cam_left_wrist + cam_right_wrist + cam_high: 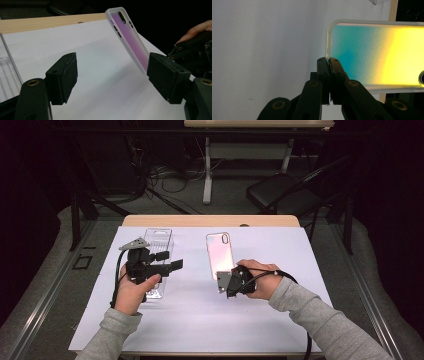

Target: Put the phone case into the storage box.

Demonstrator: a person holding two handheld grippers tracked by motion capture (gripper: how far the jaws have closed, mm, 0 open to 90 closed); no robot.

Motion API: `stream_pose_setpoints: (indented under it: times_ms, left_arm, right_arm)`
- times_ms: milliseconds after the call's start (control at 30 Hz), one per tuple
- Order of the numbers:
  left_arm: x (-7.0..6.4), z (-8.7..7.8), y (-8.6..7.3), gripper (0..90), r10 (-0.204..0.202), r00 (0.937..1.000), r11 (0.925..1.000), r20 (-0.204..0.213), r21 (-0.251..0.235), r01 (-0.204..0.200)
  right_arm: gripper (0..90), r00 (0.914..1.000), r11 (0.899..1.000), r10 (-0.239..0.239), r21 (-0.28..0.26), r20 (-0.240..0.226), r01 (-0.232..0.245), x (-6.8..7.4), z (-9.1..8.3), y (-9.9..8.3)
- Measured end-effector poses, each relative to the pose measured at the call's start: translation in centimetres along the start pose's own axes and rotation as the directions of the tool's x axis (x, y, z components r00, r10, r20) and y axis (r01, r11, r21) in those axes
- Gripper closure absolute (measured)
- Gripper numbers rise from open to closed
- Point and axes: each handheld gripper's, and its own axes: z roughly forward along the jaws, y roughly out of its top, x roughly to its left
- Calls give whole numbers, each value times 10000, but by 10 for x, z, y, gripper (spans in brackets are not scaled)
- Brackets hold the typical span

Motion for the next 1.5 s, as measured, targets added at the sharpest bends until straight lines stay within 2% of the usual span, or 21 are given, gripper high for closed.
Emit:
stream_pose_setpoints:
  times_ms: [333,700,1000,1200,1300,1433,1500]
  left_arm:
    - [-7,19,12,308,-36,9997,9994,254,350,27]
    - [-9,34,23,315,-206,9991,9983,375,552,186]
    - [-12,42,33,330,-35,9993,9969,383,784,5]
    - [-11,45,41,331,-294,9981,9970,543,737,253]
    - [-10,47,44,331,-364,9982,9960,467,833,324]
    - [-7,49,46,331,-762,9956,9927,543,983,706]
    - [-6,50,47,331,-992,9942,9893,415,1116,941]
  right_arm:
    - [884,9998,9998,-166,-83,123,167,-3,1,8]
    - [883,9993,9996,-263,-98,251,266,-4,1,15]
    - [882,9989,9996,-245,-120,388,250,-4,0,16]
    - [882,9985,9994,-270,-187,470,279,-5,0,16]
    - [881,9983,9993,-285,-236,501,297,-5,0,16]
    - [881,9982,9994,-283,-187,537,293,-5,0,16]
    - [881,9980,9993,-301,-201,549,313,-5,0,16]
